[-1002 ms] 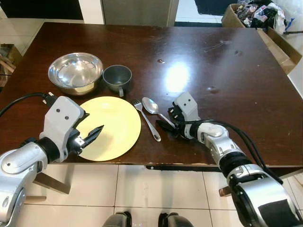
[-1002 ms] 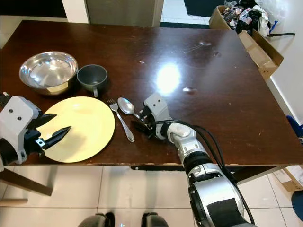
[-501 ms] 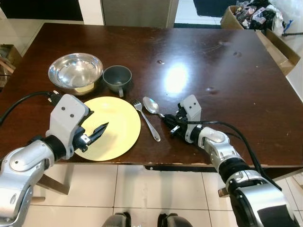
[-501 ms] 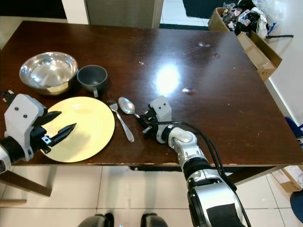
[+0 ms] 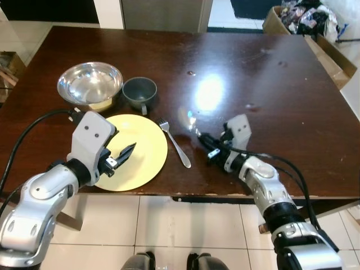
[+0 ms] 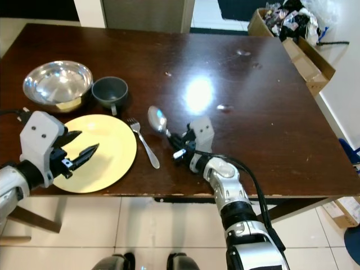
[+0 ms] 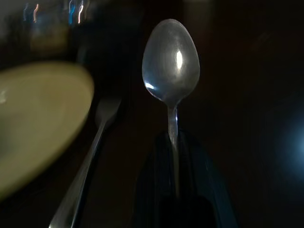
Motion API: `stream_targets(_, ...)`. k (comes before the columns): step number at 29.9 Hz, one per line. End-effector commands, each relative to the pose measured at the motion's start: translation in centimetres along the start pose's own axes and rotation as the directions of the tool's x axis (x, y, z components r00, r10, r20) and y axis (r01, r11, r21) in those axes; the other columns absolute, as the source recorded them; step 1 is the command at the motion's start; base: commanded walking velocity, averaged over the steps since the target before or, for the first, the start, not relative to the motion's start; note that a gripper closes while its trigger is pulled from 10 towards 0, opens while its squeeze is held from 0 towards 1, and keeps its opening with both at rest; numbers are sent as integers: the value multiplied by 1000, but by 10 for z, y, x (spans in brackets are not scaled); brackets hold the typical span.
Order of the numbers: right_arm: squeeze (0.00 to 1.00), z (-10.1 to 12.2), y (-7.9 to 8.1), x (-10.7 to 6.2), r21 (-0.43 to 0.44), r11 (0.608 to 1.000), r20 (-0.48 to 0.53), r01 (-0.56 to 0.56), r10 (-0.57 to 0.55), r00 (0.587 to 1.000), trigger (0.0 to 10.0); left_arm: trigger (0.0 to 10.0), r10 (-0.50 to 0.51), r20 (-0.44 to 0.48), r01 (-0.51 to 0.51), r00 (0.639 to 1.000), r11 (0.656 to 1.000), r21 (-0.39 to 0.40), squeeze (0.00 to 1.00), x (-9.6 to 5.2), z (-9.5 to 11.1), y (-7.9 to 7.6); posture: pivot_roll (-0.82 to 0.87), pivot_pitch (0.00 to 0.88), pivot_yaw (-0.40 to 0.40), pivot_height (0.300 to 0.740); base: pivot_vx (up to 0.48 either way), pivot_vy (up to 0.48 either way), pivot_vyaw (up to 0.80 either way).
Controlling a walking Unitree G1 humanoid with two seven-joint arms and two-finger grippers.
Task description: Setting the table
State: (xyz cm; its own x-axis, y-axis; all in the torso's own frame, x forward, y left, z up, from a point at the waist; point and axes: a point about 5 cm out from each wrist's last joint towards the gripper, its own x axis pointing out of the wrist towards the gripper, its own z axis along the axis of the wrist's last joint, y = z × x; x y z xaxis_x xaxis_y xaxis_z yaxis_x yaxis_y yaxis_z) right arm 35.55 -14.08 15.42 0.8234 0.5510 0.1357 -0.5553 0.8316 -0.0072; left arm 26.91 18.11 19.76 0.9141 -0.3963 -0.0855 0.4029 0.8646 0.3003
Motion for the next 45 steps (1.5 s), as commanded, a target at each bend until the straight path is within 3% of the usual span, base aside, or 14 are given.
stream_targets(1, 0, 18, -2, -1, 17, 998, 90, 68, -69, 994, 10000, 10000, 70, -22, -70, 997, 998, -4, 0, 3, -6, 3, 9, 104, 15, 740, 0, 0, 0)
stream_targets(3, 0, 37, 1, -5, 40, 993, 166, 114, -119, 979, 10000, 10000, 152, -32, -152, 988, 988, -23, 0, 6, -7, 5, 1, 102, 17, 740, 0, 0, 0)
stream_targets(9, 0, 47, 8, -10, 66, 985, 215, 159, -170, 962, 10000, 10000, 206, -21, -206, 978, 978, -40, 0, 6, -5, 7, -15, 94, 16, 740, 0, 0, 0)
stream_targets(10, 0, 49, 15, -14, 61, 978, 224, 202, -210, 952, 10000, 10000, 230, -9, -230, 973, 972, -43, 0, 4, -3, 6, -24, 89, 14, 740, 0, 0, 0)
stream_targets(15, 0, 45, 26, -23, 10, 946, 213, 323, -317, 924, 10000, 10000, 265, 19, -263, 964, 962, -66, 0, 0, -2, 2, -30, 78, 5, 740, 0, 0, 0)
stream_targets(22, 0, 34, 25, -35, -8, 897, 164, 443, -436, 885, 10000, 10000, 319, 19, -316, 947, 944, -89, 0, 5, -8, 1, -42, 61, 1, 740, 0, 0, 0)
stream_targets(25, 0, 27, 24, -44, -38, 858, 115, 512, -505, 855, 10000, 10000, 337, 19, -335, 941, 938, -85, 0, 7, -11, 0, -53, 49, -4, 740, 0, 0, 0)
stream_targets(45, 0, 29, 42, -46, -31, 867, 85, 497, -493, 866, 10000, 10000, 343, 40, -339, 938, 937, -89, 0, 10, -14, -6, -57, 39, 9, 740, -68, 0, 0)
